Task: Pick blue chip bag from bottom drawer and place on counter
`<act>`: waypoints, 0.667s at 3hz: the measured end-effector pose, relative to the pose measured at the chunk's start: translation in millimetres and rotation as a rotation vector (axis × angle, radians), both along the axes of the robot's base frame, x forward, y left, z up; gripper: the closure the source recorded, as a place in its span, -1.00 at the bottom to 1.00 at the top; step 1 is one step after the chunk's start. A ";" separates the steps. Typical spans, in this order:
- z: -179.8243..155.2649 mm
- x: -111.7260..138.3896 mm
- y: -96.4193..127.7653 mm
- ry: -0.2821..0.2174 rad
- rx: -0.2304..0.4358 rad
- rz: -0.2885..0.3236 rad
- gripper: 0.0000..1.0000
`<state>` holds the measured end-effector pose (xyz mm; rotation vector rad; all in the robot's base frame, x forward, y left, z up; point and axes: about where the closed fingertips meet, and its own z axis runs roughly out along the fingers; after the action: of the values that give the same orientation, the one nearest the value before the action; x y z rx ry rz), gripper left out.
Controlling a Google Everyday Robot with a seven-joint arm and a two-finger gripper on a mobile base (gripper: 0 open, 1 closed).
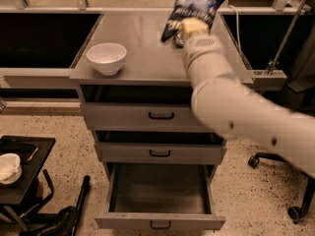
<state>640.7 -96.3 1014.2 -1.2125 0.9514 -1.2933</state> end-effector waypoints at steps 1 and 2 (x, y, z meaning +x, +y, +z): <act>24.6 50.6 -54.3 -0.034 -0.095 -0.104 1.00; 8.2 68.9 -80.5 0.031 -0.154 -0.115 1.00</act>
Offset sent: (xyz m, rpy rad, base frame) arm 0.0904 -0.1104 -0.0338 -0.2279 0.1527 -0.1004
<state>709.6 -176.8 1022.4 -1.3147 0.9691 -1.4647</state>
